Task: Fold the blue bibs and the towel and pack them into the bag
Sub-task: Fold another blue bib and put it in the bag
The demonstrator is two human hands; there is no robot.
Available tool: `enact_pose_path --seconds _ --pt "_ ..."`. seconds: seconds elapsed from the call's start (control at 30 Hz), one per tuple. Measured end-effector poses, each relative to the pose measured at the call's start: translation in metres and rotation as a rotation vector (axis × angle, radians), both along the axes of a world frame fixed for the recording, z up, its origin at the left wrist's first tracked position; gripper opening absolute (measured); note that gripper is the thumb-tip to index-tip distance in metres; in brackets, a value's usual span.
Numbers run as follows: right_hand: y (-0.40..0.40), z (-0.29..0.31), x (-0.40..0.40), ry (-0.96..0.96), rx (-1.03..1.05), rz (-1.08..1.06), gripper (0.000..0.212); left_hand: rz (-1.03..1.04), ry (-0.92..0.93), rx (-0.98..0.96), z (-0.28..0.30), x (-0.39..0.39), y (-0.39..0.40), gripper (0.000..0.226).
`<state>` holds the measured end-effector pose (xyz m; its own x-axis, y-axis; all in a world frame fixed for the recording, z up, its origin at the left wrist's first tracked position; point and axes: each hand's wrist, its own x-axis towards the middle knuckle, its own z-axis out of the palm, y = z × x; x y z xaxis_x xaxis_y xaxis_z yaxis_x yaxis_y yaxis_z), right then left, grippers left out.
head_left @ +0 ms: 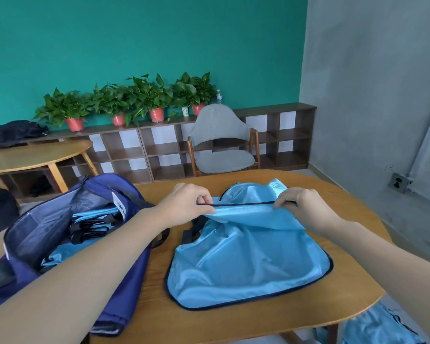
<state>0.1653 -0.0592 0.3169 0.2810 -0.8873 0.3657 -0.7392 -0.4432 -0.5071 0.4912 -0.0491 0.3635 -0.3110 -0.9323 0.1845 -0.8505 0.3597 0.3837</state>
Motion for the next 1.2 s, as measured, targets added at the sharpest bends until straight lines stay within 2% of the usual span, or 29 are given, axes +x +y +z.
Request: enact_pose_path --seconds 0.2,0.37,0.5,0.63,0.77,0.83,1.07,1.2 --pt "0.032 0.001 -0.011 0.198 -0.142 0.042 0.03 -0.015 0.046 0.0 0.006 0.009 0.047 0.012" --pt "0.059 -0.019 -0.028 0.49 -0.178 0.019 0.045 -0.035 -0.027 -0.018 -0.011 0.027 0.085 0.022" --pt "0.082 -0.036 -0.033 0.593 -0.122 0.105 0.055 -0.043 -0.079 -0.007 -0.038 0.04 0.107 0.031" --pt "0.097 -0.049 -0.031 0.517 -0.005 0.122 0.051 -0.094 -0.135 0.043 -0.065 0.036 0.122 0.038" --pt "0.114 -0.06 -0.029 0.318 0.019 0.109 0.028 -0.068 -0.121 0.053 -0.088 0.036 0.134 0.024" --pt "0.121 -0.065 -0.03 0.274 0.013 0.128 0.023 -0.063 -0.098 0.03 -0.095 0.037 0.14 0.016" --pt "0.132 -0.076 -0.03 0.298 -0.007 0.205 0.022 -0.123 -0.023 -0.105 -0.119 0.037 0.155 0.014" --pt "0.131 -0.078 -0.029 0.356 0.006 0.205 0.028 -0.08 -0.024 -0.062 -0.126 0.038 0.158 0.029"
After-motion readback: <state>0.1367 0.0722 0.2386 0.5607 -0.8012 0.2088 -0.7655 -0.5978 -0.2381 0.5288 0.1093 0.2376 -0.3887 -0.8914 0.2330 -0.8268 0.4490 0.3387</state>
